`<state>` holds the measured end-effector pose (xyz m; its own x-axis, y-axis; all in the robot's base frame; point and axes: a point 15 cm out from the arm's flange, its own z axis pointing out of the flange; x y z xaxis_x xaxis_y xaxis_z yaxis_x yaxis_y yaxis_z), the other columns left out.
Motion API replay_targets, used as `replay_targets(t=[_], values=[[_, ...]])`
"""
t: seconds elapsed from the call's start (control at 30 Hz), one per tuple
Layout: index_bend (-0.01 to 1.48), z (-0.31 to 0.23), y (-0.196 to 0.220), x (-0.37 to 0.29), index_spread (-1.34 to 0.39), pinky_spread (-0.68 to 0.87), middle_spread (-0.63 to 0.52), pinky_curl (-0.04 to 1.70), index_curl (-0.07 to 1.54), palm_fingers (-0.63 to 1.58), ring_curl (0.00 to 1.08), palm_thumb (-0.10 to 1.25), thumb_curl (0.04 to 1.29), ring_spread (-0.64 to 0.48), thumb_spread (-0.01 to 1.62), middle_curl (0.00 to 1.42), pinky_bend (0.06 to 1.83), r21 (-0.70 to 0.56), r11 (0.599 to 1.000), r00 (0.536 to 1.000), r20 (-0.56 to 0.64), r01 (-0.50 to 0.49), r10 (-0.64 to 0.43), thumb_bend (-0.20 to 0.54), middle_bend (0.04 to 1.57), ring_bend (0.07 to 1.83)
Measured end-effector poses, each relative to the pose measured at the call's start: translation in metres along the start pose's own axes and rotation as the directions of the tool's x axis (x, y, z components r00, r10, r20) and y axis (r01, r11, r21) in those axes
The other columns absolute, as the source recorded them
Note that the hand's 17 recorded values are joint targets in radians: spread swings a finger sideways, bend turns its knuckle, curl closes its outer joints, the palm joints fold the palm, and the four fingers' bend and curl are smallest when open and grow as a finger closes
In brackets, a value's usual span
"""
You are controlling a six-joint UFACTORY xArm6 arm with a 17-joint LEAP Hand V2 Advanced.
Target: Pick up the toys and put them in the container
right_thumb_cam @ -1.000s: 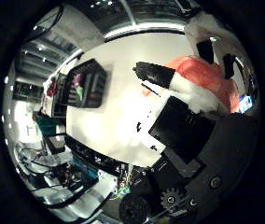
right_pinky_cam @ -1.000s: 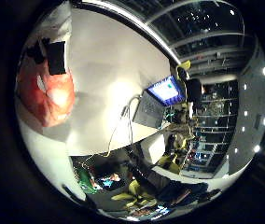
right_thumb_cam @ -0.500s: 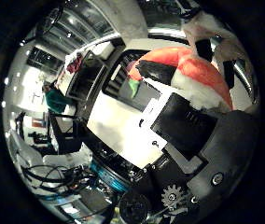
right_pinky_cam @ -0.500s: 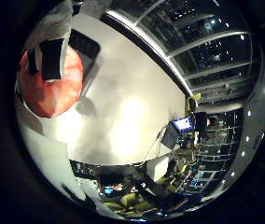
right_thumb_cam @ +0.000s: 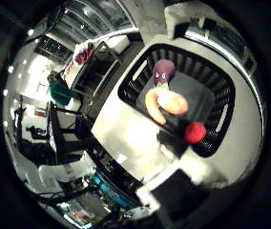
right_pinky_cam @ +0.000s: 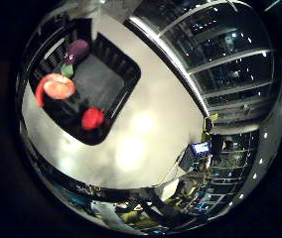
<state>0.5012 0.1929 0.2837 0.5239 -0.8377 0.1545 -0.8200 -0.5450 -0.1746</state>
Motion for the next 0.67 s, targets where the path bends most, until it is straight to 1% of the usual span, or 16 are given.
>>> replay_targets(t=[0.2, 0.33, 0.37, 0.5, 0.67], values=[[0.2, -0.019, 0.005, 0.019, -0.52, 0.48, 0.03, 0.54, 0.31, -0.05, 0.2, 0.72, 0.33, 0.22, 0.97, 0.26, 0.6, 0.021, 1.0, 1.0, -0.014, -0.012, 0.013, -0.029, 0.23, 0.41], [0.18, -0.046, 0.015, 0.035, -0.51, 0.5, 0.04, 0.48, 0.31, -0.01, 0.2, 0.7, 0.33, 0.23, 0.97, 0.27, 0.56, 0.057, 0.998, 0.999, -0.029, -0.03, 0.032, -0.03, 0.18, 0.35], [0.18, -0.051, 0.021, 0.04, -0.51, 0.5, 0.04, 0.46, 0.31, 0.0, 0.2, 0.69, 0.33, 0.23, 0.96, 0.27, 0.54, 0.053, 0.998, 0.999, -0.031, -0.039, 0.041, -0.03, 0.18, 0.34], [0.19, -0.058, 0.07, 0.047, -0.5, 0.49, 0.05, 0.43, 0.31, 0.01, 0.2, 0.68, 0.32, 0.23, 0.97, 0.27, 0.51, -0.041, 0.996, 0.997, -0.026, -0.076, 0.075, -0.029, 0.18, 0.31], [0.19, -0.082, 0.107, 0.062, -0.5, 0.48, 0.05, 0.39, 0.32, 0.02, 0.21, 0.66, 0.31, 0.23, 0.97, 0.27, 0.48, -0.078, 0.987, 0.99, -0.03, -0.138, 0.136, -0.028, 0.18, 0.28]])
